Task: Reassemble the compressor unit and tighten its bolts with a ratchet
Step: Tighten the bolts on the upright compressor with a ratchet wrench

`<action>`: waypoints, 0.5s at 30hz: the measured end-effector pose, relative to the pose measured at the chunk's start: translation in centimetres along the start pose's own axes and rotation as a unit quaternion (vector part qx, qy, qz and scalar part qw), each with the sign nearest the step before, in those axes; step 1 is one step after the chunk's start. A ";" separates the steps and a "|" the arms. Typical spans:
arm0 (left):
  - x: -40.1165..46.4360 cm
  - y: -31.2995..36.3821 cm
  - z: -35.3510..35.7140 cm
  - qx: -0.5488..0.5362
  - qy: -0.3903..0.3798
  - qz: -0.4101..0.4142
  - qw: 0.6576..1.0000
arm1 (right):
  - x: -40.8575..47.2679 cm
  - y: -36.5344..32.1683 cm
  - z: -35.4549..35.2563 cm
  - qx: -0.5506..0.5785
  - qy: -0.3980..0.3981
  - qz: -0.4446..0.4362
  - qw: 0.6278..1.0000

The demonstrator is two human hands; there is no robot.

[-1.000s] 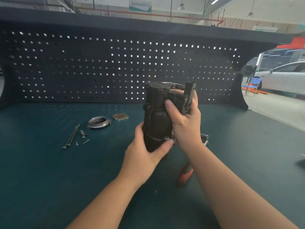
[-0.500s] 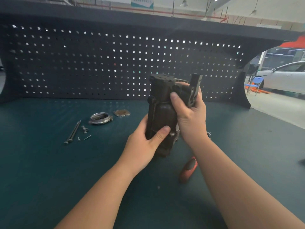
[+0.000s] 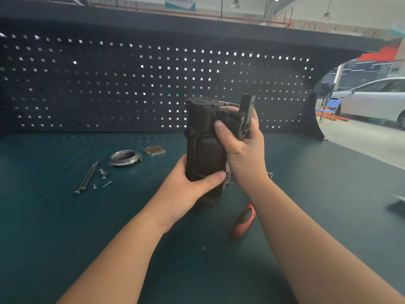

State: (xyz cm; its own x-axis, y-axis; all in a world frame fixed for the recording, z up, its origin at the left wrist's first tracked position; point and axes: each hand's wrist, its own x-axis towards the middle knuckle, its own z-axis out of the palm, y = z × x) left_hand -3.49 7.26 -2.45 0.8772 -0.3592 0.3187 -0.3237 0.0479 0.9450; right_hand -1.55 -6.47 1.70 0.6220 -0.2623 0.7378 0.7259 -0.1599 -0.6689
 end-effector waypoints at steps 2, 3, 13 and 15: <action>0.0 0.1 0.0 -0.005 -0.004 -0.010 1.000 | 0.0 0.0 0.0 0.003 -0.003 -0.002 1.000; 0.1 0.1 0.0 -0.010 -0.006 -0.015 1.000 | 0.0 0.0 -0.1 0.003 -0.003 -0.002 1.000; -0.2 0.1 0.3 0.014 0.044 0.003 0.999 | 0.0 1.1 -0.1 0.033 -0.045 -0.037 0.998; -0.5 0.1 0.4 0.043 0.052 0.081 0.994 | 0.0 1.5 -0.4 0.047 -0.051 -0.054 0.996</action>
State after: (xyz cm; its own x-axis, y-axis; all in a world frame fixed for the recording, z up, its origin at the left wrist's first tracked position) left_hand -4.08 7.04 -2.51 0.8415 -0.2556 0.4759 -0.4887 0.0153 0.8723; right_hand -0.61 -7.09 0.68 0.5626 -0.1491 0.8132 0.8110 -0.0913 -0.5778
